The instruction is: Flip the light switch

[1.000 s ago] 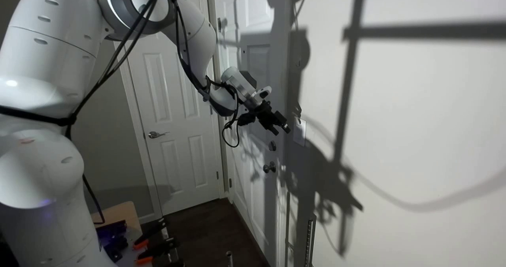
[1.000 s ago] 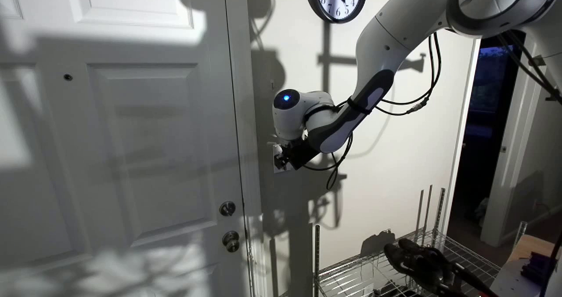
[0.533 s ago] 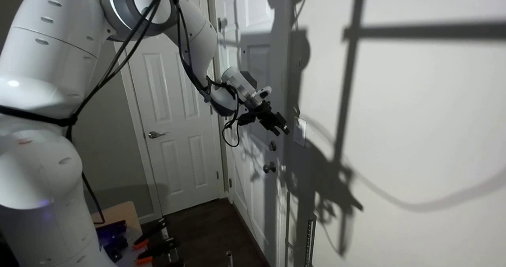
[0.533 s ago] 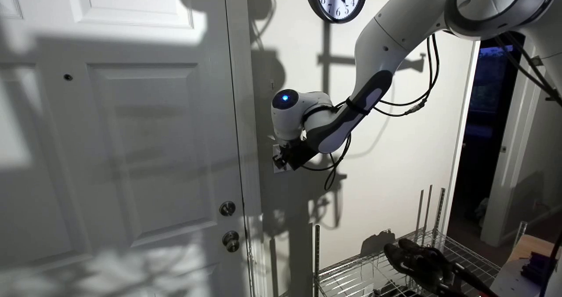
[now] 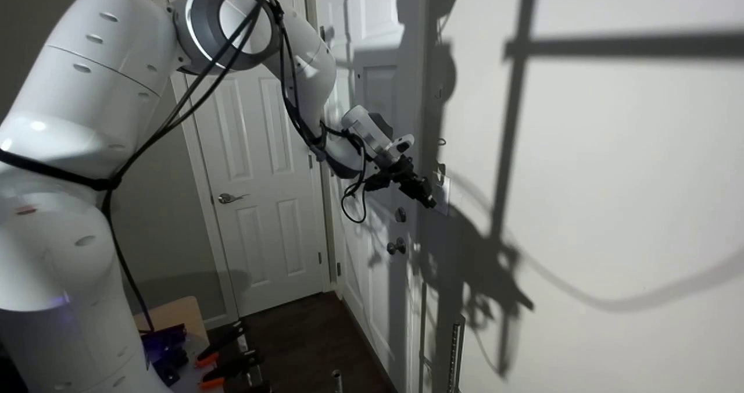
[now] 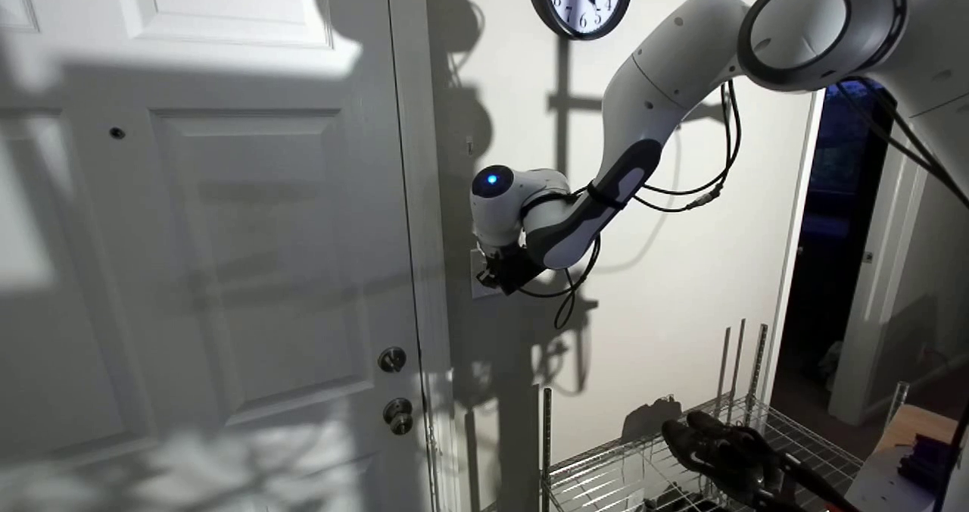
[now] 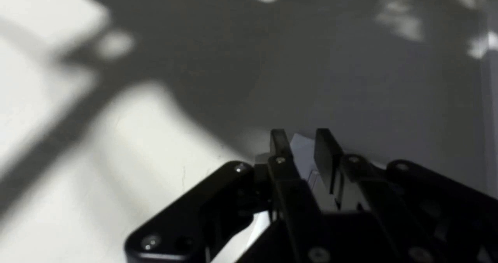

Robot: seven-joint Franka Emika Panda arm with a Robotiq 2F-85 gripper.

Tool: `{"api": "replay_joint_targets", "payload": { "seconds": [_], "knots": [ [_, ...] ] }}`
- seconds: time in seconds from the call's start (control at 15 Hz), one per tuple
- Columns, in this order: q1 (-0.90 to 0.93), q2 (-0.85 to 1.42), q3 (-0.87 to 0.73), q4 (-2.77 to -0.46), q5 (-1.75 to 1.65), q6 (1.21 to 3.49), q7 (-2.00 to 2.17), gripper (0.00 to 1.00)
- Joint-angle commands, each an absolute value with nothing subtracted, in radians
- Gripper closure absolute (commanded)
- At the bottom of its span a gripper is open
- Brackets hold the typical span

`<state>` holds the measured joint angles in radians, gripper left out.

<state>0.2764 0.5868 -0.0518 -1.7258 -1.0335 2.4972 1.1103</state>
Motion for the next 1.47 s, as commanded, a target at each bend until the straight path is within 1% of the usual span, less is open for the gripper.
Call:
{"api": "replay_joint_targets", "payload": {
  "seconds": [0.0,0.47,1.0,1.4],
  "knots": [
    [0.266,0.580,-0.062,-1.717,-1.061,2.529,1.160,0.99],
    [0.273,0.567,-0.066,-1.706,-1.062,2.537,1.188,1.00],
    [0.282,0.570,-0.080,-1.696,-1.130,2.571,1.338,1.00],
    [0.275,0.572,-0.073,-1.694,-1.154,2.631,1.404,1.00]
  ]
}}
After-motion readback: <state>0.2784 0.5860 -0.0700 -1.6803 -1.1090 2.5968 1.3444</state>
